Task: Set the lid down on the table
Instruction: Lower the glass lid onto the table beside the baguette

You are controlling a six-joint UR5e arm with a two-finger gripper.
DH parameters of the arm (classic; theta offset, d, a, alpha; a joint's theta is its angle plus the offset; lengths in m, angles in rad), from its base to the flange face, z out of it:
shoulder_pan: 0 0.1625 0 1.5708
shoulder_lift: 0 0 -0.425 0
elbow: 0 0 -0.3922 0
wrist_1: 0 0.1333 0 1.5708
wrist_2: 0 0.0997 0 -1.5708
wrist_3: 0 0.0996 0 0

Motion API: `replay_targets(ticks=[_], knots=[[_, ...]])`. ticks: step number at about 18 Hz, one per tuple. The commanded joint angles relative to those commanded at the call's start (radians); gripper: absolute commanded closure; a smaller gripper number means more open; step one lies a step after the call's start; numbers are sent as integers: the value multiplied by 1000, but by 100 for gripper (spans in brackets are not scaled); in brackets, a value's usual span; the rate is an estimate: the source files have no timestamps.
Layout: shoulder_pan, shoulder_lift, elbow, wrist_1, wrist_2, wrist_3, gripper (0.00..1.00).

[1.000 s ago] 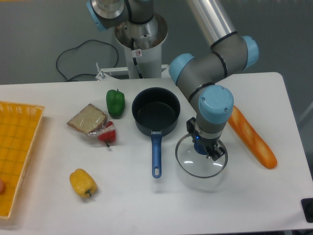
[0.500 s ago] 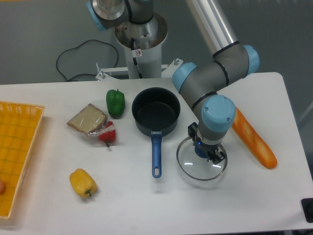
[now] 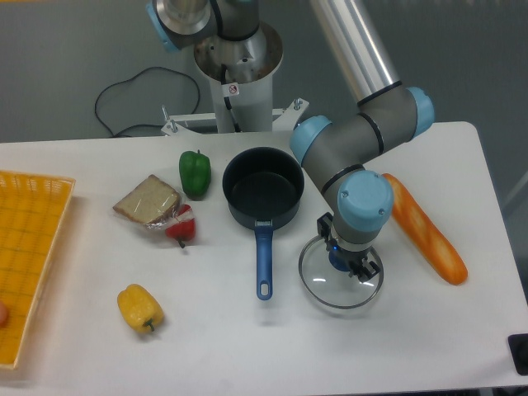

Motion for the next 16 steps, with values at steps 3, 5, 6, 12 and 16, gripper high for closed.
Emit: replay_targets(ticks=[3, 5, 6, 12, 16], knots=[[0, -2, 0, 2, 0, -2, 43], [0, -5, -2, 2, 0, -2, 43], [-2, -6, -2, 2, 0, -3, 42], [-8, -15, -2, 2, 0, -5, 40], [-9, -21, -3, 3, 0, -5, 40]])
